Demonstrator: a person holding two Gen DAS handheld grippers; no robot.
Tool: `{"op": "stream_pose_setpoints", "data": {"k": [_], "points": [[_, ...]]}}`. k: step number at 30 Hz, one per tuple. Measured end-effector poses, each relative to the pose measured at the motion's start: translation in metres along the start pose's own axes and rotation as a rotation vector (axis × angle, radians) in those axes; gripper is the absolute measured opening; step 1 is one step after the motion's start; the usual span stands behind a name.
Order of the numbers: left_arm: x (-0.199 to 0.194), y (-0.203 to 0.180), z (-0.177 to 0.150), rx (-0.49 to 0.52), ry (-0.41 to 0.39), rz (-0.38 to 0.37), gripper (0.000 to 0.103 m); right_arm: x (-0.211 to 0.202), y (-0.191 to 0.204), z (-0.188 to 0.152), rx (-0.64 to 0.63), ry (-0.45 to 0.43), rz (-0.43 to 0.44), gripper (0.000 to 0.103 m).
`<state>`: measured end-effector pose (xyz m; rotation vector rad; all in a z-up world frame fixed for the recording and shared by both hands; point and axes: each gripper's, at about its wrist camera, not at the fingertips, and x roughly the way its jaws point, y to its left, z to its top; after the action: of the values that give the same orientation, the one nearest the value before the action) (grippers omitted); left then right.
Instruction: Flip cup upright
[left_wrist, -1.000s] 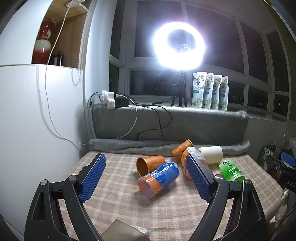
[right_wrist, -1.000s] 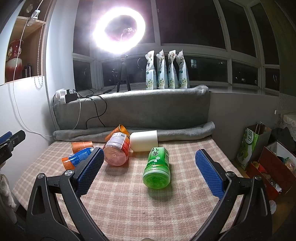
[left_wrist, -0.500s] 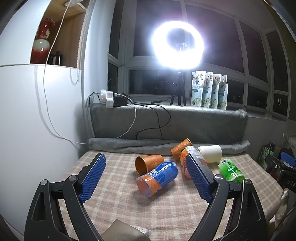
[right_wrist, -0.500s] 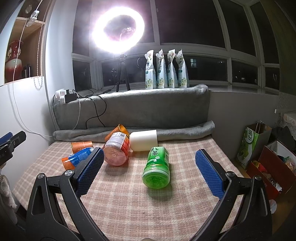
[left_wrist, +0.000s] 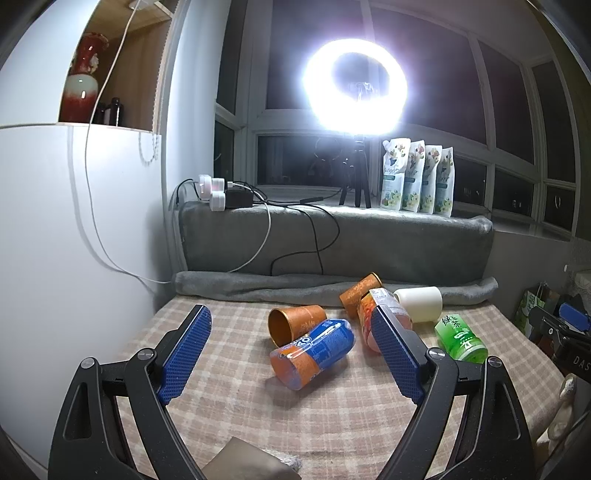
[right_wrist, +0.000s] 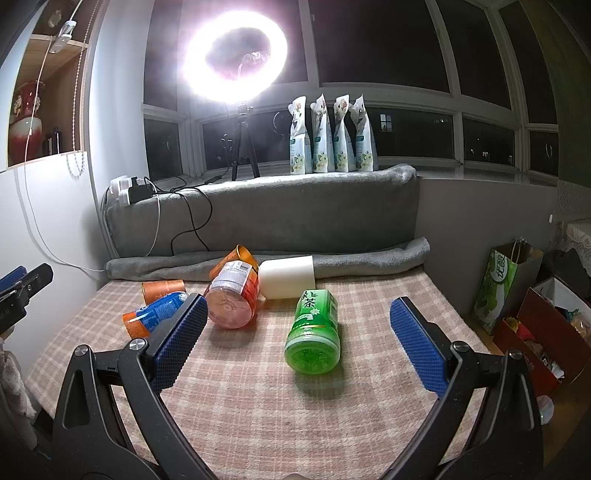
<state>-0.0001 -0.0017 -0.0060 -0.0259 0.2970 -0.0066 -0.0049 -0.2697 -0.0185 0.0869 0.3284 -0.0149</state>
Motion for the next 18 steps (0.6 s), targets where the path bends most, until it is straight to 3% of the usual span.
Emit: {"op": "stream_pose_setpoints", "data": {"k": [18], "points": [[0.0068, 0.0043, -0.0011, -0.009, 0.025, -0.001, 0.088, 0.0088, 0.0061, -0.0037, -0.004, 0.008, 0.002, 0.101]]}}
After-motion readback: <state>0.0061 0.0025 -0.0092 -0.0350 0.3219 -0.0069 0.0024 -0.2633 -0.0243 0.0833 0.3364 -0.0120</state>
